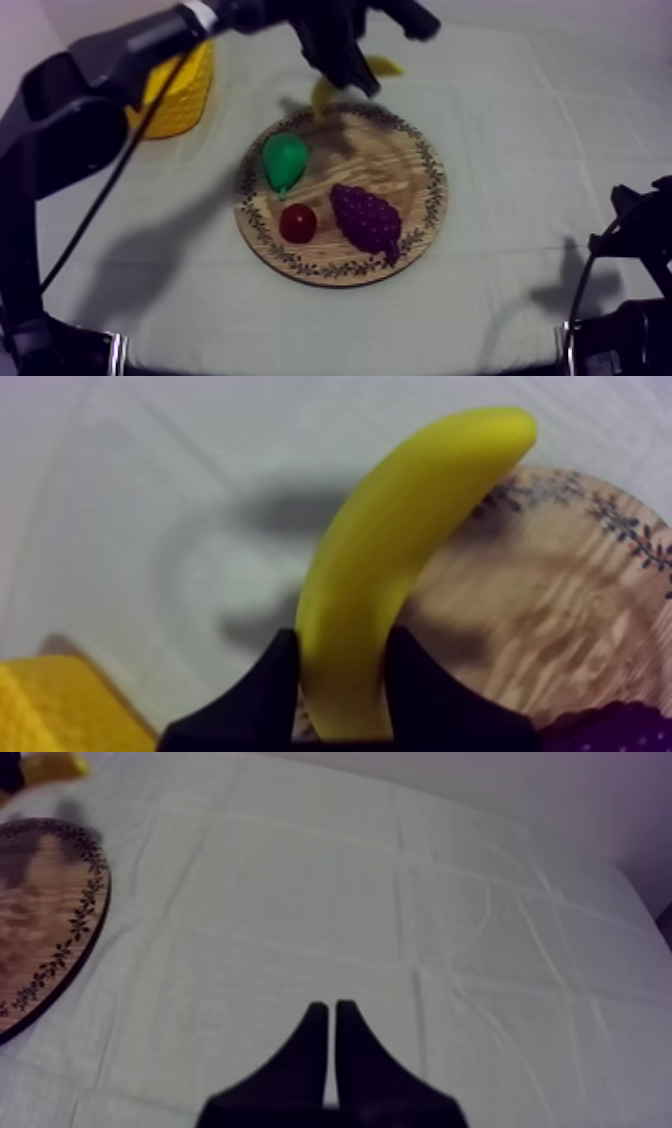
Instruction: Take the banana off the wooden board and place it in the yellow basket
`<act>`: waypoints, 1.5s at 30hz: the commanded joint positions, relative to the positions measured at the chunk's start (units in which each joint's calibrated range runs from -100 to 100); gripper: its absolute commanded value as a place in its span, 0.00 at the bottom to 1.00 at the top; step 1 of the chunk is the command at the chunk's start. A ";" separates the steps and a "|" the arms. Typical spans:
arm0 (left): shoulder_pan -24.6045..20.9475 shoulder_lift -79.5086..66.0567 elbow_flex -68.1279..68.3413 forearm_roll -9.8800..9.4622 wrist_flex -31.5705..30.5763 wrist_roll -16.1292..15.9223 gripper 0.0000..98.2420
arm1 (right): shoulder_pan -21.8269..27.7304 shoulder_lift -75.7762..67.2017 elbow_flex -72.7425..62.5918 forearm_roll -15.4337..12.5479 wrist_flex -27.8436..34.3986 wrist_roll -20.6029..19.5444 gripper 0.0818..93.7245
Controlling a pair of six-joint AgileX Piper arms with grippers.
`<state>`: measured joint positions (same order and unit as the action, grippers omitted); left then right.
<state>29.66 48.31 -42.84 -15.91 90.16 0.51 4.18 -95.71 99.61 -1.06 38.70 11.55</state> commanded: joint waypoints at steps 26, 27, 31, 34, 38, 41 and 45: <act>-21.90 -15.62 19.65 -6.62 -5.10 0.37 0.25 | 0.03 -0.05 0.05 0.01 0.01 0.00 0.00; -22.09 -15.33 20.38 -6.53 -5.67 0.60 0.25 | 0.03 -0.05 0.05 0.01 0.01 0.00 0.00; -22.48 -13.80 23.08 -6.19 -7.53 1.55 0.25 | 0.03 -0.05 0.05 0.01 0.01 0.00 0.00; -22.60 -12.44 24.64 -5.94 -8.68 2.11 0.26 | 0.03 -0.05 0.05 0.01 0.01 0.00 0.00; -22.78 -10.83 25.48 -5.42 -10.01 2.55 0.26 | 0.03 -0.05 0.05 0.01 0.01 0.00 0.00; -22.89 -9.98 25.58 -5.02 -11.00 2.64 0.26 | 0.03 -0.05 0.05 0.01 0.01 0.00 0.00; -22.90 -9.23 25.09 -4.69 -12.49 2.16 0.30 | 0.03 -0.05 0.05 0.01 0.01 0.00 0.00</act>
<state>6.75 39.04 -17.62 -20.66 77.72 2.74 4.18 -95.71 99.61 -1.06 38.70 11.55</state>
